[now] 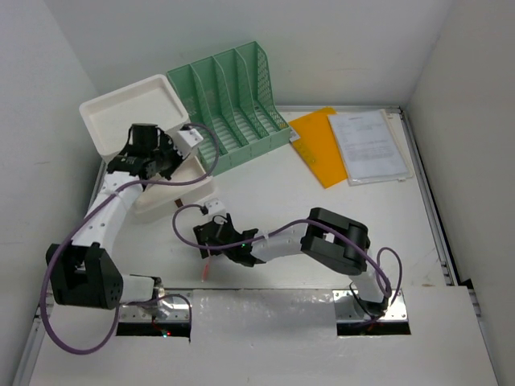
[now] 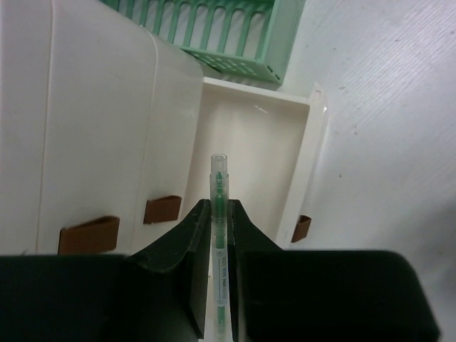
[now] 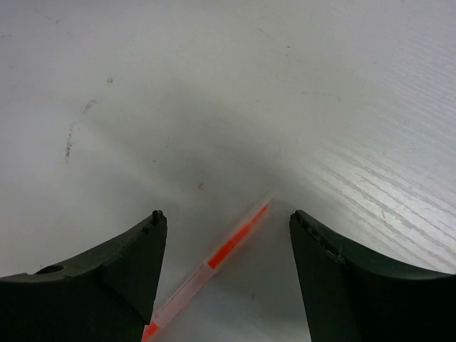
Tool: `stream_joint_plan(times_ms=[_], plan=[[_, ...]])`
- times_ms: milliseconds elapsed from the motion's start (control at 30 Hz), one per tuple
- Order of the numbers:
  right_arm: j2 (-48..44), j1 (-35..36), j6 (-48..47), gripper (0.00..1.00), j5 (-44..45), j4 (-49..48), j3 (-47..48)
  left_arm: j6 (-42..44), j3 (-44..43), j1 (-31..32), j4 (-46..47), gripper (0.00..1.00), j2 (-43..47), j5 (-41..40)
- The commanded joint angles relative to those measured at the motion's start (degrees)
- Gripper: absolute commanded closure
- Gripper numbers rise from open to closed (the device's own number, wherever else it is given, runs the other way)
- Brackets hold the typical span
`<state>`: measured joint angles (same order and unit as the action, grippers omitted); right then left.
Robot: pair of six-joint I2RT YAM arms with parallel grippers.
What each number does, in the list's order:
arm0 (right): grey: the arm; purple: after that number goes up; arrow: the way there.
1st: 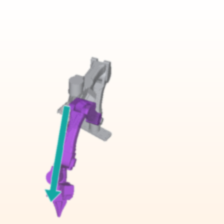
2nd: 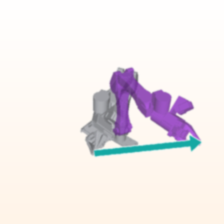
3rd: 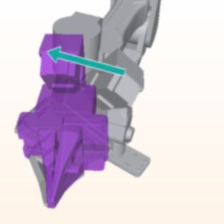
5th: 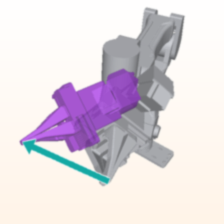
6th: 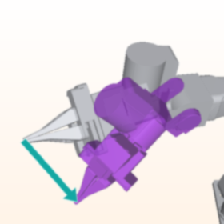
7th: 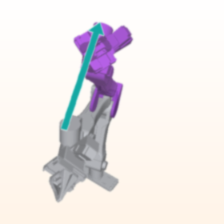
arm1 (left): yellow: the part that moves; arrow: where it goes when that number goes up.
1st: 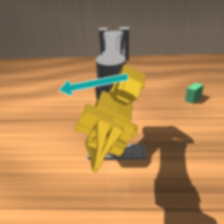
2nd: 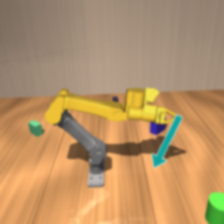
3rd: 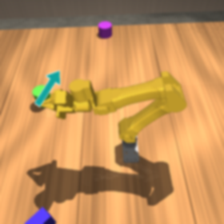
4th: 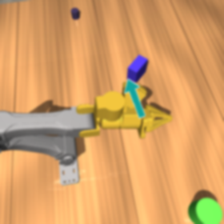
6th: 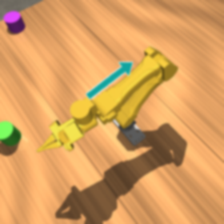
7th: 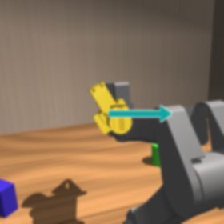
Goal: Organize the desk
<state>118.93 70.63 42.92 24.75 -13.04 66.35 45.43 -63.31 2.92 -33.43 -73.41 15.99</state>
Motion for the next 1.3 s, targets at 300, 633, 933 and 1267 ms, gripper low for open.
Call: stream_joint_plan(times_ms=[300,633,933,1267], plan=[[-2.0,0.4,0.1,0.32,-0.1,4.7,-0.8,-1.7,0.1,1.1,7.0,0.03,-6.9,-9.7],[-4.5,3.5,3.0,0.35,4.4,23.7,2.0,-9.9,-4.3,1.1,-0.5,0.02,2.4,-10.9],[1.7,5.7,8.8,0.48,4.5,38.6,11.4,-8.3,-0.6,1.1,-3.0,0.02,8.9,-14.5],[2.6,3.2,6.1,0.98,-2.0,40.1,9.3,-6.4,0.5,1.0,-4.3,0.00,16.6,-17.5]])
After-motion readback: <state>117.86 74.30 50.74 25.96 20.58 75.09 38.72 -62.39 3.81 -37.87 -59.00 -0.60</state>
